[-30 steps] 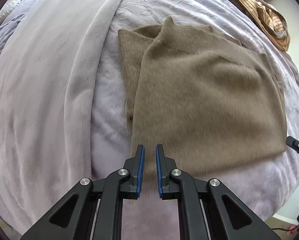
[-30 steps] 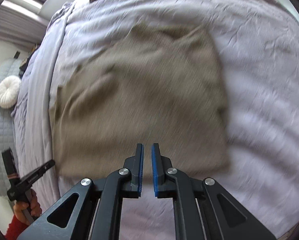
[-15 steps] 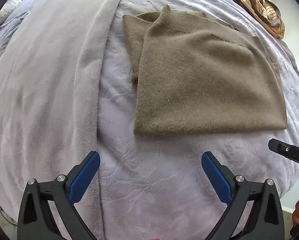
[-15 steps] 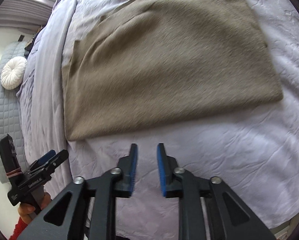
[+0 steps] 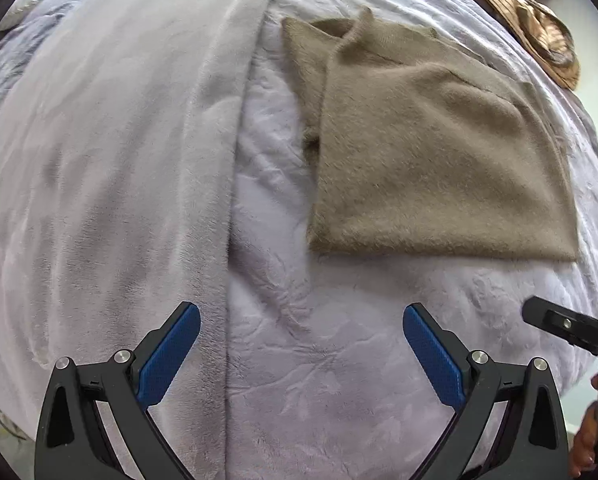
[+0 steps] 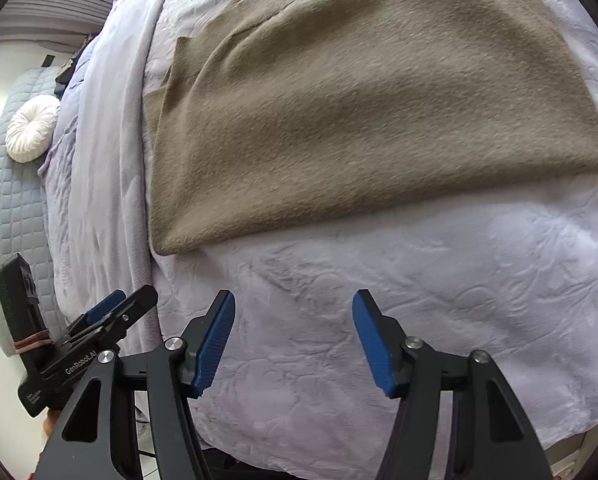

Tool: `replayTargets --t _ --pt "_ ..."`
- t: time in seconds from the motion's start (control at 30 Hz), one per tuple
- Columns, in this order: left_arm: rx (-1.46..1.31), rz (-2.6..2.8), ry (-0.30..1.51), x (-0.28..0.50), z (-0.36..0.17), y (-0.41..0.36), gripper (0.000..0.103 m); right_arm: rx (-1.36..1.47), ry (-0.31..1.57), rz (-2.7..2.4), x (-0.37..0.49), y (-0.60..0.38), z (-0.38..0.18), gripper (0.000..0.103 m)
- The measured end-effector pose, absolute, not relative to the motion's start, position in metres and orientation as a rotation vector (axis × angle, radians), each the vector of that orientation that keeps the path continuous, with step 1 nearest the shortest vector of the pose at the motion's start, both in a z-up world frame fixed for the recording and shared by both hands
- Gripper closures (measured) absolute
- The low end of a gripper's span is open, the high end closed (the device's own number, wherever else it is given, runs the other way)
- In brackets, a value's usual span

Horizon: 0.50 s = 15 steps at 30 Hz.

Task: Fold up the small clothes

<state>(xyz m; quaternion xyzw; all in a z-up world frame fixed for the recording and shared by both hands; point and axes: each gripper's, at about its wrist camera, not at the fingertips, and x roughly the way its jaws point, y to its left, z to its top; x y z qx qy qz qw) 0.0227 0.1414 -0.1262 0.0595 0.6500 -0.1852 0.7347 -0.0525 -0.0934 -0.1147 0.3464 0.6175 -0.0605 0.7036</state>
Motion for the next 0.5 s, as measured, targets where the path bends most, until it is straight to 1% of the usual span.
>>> replayTargets --t 0.23,0.5 --pt "0.116 -0.414 1.446 0.023 -0.128 0.153 0.002 0.838 1.364 -0.145 -0.055 -0.084 -0.127 0.038" --pt "0.077 -0.429 1.450 0.030 -0.122 0.162 0.002 0.982 1.322 -0.153 -0.056 -0.082 -0.142 0.038"
